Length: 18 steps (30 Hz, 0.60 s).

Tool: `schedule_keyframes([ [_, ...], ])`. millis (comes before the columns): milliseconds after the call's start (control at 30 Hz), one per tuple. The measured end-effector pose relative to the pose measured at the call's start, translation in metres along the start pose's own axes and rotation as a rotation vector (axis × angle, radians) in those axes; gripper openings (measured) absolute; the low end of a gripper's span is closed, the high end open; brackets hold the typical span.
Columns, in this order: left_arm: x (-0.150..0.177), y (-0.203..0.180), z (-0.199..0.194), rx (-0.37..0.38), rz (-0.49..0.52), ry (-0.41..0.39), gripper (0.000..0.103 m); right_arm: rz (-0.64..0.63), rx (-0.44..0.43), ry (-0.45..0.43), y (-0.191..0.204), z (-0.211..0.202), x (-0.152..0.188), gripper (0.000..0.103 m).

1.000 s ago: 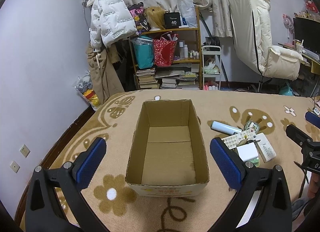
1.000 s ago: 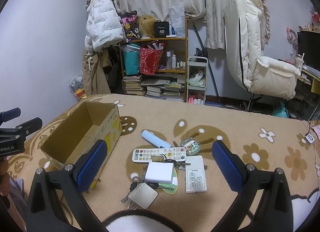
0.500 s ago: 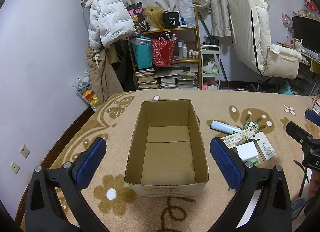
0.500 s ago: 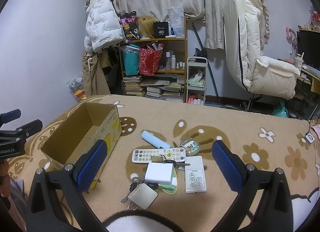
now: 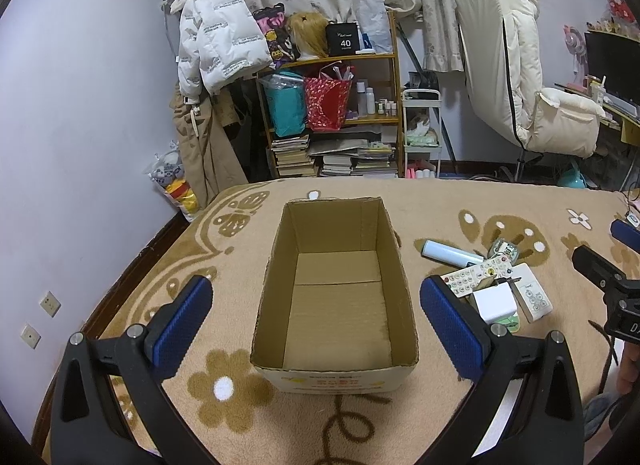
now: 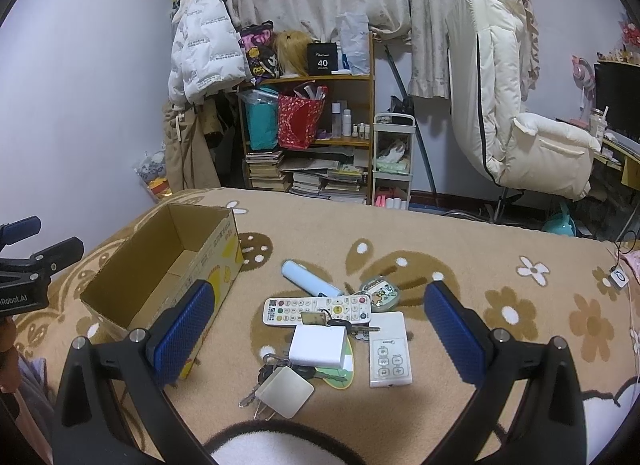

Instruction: Organize rigid objects

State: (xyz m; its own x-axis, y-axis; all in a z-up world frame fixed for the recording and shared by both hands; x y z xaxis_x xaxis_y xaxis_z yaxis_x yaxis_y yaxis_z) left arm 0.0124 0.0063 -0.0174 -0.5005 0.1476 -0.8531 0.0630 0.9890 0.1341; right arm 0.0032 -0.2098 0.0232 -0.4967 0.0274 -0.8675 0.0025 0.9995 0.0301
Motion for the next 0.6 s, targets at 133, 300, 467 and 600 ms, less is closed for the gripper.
schedule_keyframes([
  [133,-0.001,0.004,0.004,-0.002,-0.015,0.013,0.103,0.000,-0.002,0.003,0.000,0.000,0.000,0.103],
  [300,-0.006,0.007,0.011,0.034,-0.038,0.032,0.103,0.020,-0.002,0.014,0.000,0.008,-0.002,0.103],
  [467,-0.012,0.005,0.027,0.015,-0.011,0.065,0.103,0.029,-0.001,0.036,0.000,0.026,-0.004,0.103],
  [600,-0.016,0.008,0.044,-0.004,-0.011,0.105,0.103,0.048,-0.008,0.059,0.000,0.046,-0.006,0.103],
])
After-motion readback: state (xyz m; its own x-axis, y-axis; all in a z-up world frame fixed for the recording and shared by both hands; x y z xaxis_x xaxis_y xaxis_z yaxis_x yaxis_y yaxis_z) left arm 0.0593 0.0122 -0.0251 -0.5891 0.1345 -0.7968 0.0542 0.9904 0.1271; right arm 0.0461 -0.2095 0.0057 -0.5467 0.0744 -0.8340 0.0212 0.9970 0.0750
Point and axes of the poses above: each gripper's, at about its wrist camera, not at the fingertips, and z roughly the way its jaws point, y to its left, x to its underside, the point moved 2 cm from there along z, roughly the way its jaws point, and after that the axes turned 3 degrees about -y, right-handed, at the moved point
